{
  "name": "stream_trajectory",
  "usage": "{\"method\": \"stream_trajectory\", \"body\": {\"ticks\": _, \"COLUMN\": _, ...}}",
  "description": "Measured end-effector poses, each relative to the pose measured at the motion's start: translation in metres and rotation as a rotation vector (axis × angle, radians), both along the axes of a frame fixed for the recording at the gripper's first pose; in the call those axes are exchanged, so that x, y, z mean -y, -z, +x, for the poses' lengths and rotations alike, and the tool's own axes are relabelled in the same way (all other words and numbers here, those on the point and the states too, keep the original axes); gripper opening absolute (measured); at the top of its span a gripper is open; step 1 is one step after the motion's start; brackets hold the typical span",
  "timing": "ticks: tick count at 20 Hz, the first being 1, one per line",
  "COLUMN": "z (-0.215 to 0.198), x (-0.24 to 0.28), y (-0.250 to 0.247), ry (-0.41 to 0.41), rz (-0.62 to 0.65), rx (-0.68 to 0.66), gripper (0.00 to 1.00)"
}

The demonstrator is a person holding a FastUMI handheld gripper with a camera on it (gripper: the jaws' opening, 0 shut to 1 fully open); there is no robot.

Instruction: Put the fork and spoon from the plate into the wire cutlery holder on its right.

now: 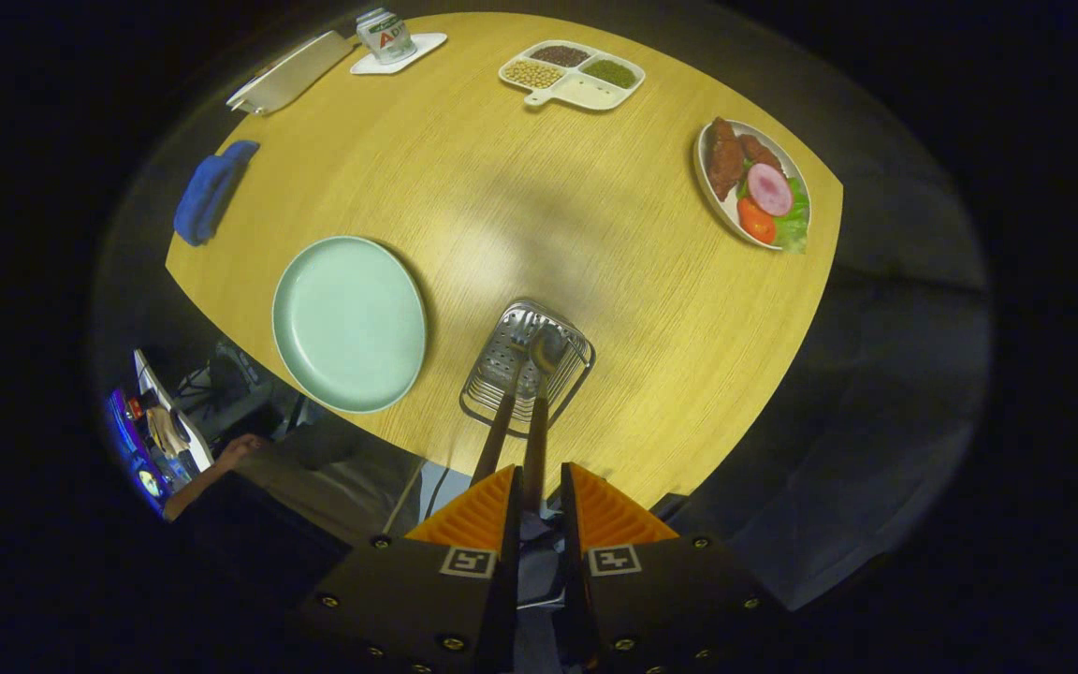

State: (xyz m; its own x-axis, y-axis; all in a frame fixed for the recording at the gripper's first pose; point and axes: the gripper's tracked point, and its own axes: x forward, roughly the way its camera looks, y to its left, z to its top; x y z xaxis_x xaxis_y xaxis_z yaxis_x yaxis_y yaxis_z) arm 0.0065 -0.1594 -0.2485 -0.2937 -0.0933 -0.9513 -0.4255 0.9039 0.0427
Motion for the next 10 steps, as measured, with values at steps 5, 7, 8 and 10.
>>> {"method": "stream_trajectory", "body": {"ticks": 5, "z": 0.017, "x": -0.036, "y": -0.039, "ry": 0.192, "rz": 0.197, "rx": 0.314, "gripper": 0.22}}
{"method": "stream_trajectory", "body": {"ticks": 7, "z": 0.046, "x": -0.058, "y": -0.078, "ry": 0.262, "rz": 0.315, "rx": 0.619, "gripper": 0.22}}
{"method": "stream_trajectory", "body": {"ticks": 8, "z": 0.055, "x": -0.063, "y": -0.101, "ry": 0.276, "rz": 0.347, "rx": 0.754, "gripper": 0.21}}
{"method": "stream_trajectory", "body": {"ticks": 10, "z": 0.051, "x": -0.074, "y": -0.144, "ry": 0.299, "rz": 0.394, "rx": 0.994, "gripper": 0.21}}
